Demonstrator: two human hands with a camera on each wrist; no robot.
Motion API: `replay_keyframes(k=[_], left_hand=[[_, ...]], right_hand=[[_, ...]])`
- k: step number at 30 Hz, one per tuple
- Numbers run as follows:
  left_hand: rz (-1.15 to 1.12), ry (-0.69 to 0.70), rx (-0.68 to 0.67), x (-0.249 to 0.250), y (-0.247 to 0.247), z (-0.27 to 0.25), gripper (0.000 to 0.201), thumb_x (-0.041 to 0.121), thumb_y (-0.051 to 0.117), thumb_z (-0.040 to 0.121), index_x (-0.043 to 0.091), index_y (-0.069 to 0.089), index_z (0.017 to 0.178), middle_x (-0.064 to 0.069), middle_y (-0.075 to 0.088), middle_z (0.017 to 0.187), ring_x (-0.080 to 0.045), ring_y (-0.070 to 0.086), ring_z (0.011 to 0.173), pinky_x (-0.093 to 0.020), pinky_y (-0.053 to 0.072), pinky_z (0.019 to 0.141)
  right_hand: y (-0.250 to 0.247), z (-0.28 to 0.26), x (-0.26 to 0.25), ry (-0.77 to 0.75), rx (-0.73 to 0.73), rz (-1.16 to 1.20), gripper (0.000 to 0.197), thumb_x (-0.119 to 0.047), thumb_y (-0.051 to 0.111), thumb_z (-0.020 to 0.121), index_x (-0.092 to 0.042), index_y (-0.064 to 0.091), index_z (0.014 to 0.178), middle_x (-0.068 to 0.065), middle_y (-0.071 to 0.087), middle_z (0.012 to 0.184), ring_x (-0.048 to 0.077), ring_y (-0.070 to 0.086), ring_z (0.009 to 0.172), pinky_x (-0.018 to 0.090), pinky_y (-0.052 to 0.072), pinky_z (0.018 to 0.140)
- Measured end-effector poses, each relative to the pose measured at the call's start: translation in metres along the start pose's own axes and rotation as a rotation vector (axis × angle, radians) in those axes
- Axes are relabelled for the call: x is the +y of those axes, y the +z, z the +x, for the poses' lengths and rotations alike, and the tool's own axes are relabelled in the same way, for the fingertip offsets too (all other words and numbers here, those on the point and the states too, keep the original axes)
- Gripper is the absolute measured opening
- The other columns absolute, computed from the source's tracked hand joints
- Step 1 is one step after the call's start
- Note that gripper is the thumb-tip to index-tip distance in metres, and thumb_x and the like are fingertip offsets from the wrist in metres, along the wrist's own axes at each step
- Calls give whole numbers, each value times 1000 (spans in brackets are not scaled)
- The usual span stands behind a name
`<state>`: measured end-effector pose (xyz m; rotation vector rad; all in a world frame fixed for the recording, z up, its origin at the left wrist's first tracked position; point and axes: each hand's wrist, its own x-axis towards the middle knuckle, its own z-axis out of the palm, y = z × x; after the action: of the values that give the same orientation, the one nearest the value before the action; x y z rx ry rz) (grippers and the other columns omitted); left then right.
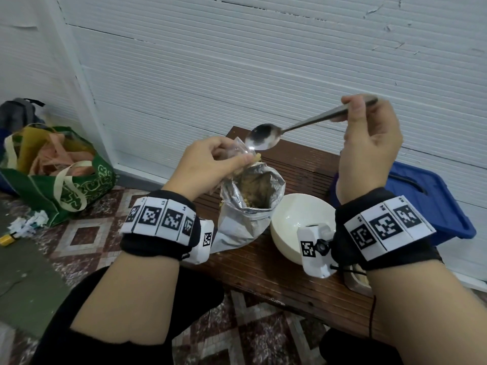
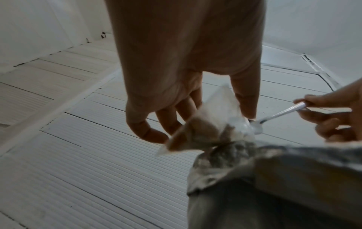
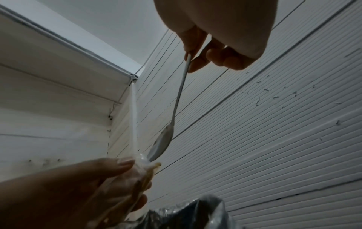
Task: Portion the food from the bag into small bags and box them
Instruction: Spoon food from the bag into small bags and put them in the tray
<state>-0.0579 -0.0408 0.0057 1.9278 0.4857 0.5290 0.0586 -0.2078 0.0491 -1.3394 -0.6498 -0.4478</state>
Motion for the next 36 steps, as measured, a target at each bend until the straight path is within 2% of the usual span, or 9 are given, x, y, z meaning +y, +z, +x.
replay_keyframes(k=[5, 9, 13, 16, 19, 23, 29, 33, 36], left_hand=[[-53, 20, -14, -1, -7, 0, 43, 53, 74, 62, 25, 68, 94, 9, 73, 93, -5, 67, 93, -35, 51, 93], [-32, 8, -79, -2, -6, 1, 34, 46, 74, 71, 27, 67, 98, 10, 73, 93, 0, 67, 91, -30, 52, 89], [7, -13, -98, -4, -2, 2, 26, 42, 74, 77, 28, 68, 98, 11, 74, 90, 0, 67, 89, -23, 49, 79], [2, -15, -92, -3, -2, 1, 24, 43, 74, 77, 29, 68, 96, 11, 74, 89, 1, 67, 87, -21, 49, 77], [-6, -22, -99, -2, -1, 1, 20, 41, 75, 77, 30, 66, 92, 10, 74, 87, 2, 67, 83, -17, 45, 72], [-1, -40, -105, -3, 0, 1, 28, 45, 75, 75, 27, 67, 95, 8, 74, 88, -2, 68, 87, -23, 49, 81], [7, -31, -99, -2, -1, 1, 23, 43, 75, 76, 30, 67, 92, 13, 73, 90, 5, 66, 85, -20, 48, 79], [-8, -9, -88, -4, -3, 1, 28, 44, 74, 76, 27, 69, 97, 9, 73, 91, -1, 67, 90, -27, 50, 85], [6, 15, -67, -2, -5, 0, 33, 47, 71, 75, 25, 68, 99, 6, 72, 93, -5, 67, 87, -24, 53, 78]], right_hand=[[-8, -4, 9, 83, 60, -152, 22, -14, 49, 97, -25, 55, 79, -10, 62, 78, 2, 57, 72, 20, 48, 73], [-5, -24, 23, 40, -241, -384, 14, -20, 54, 95, -22, 62, 83, -13, 57, 66, 2, 48, 60, 17, 40, 61], [2, -45, 40, -227, -584, -634, 24, -28, 48, 94, -19, 69, 87, -8, 63, 66, 23, 51, 63, 37, 42, 70], [3, -62, 49, -309, -647, -721, 31, -30, 41, 92, -17, 68, 83, -8, 57, 61, 19, 40, 69, 33, 30, 68], [2, -65, 52, -188, -614, -694, 21, -22, 50, 92, -15, 68, 84, -2, 62, 65, 19, 40, 71, 36, 34, 70], [1, -56, 51, 53, -506, -593, 17, -19, 55, 94, -15, 64, 81, 3, 62, 70, 27, 52, 78, 36, 40, 72], [4, -53, 45, 310, -361, -443, 20, -14, 54, 94, -16, 63, 77, 4, 65, 75, 17, 57, 72, 14, 42, 64], [2, -47, 45, 399, -215, -417, 20, -17, 52, 96, -17, 64, 79, -3, 64, 69, 18, 63, 74, 27, 50, 76], [-1, -40, 43, 394, -137, -466, 20, -20, 50, 97, -13, 65, 86, -7, 61, 67, 2, 53, 63, 7, 39, 58]])
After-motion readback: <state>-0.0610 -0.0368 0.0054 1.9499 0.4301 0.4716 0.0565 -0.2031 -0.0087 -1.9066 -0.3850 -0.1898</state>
